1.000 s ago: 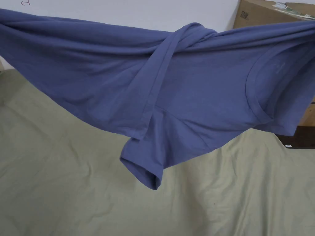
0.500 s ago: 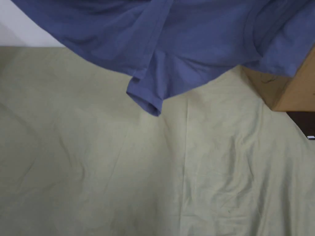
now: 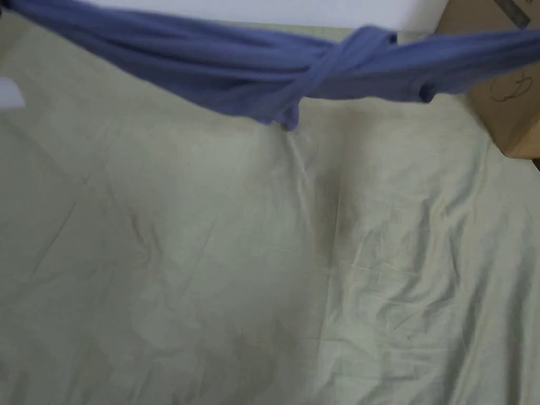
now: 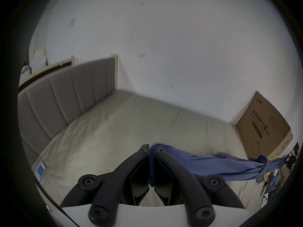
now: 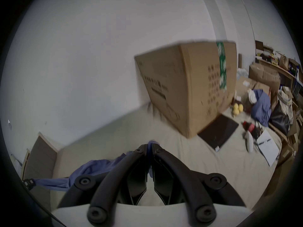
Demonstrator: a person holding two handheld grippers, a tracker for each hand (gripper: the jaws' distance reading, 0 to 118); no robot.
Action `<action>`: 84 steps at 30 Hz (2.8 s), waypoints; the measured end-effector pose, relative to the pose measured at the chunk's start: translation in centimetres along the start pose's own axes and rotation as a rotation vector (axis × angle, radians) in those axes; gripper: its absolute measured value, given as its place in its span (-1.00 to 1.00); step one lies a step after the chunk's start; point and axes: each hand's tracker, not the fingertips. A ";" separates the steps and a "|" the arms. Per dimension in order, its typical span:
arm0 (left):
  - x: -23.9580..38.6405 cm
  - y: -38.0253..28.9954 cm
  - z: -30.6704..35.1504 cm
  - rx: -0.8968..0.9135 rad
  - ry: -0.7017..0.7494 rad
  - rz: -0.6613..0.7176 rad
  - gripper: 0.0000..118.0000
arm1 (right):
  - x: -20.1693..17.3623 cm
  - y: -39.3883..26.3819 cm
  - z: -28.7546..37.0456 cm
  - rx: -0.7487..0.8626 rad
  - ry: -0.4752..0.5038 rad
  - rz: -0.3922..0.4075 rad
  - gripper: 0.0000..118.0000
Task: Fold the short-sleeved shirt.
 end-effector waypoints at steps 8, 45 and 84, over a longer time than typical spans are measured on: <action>-9.1 -17.9 3.8 -0.203 -0.007 0.106 -1.00 | 11.0 -15.9 1.8 -0.263 -0.017 0.034 -0.94; -4.2 -24.4 23.5 0.377 -0.116 -0.286 1.00 | 7.6 -21.4 25.7 0.324 0.126 0.391 0.90; -13.9 -28.6 14.7 -0.393 0.044 -0.171 1.00 | 5.3 -28.0 22.8 0.213 0.226 0.339 -1.00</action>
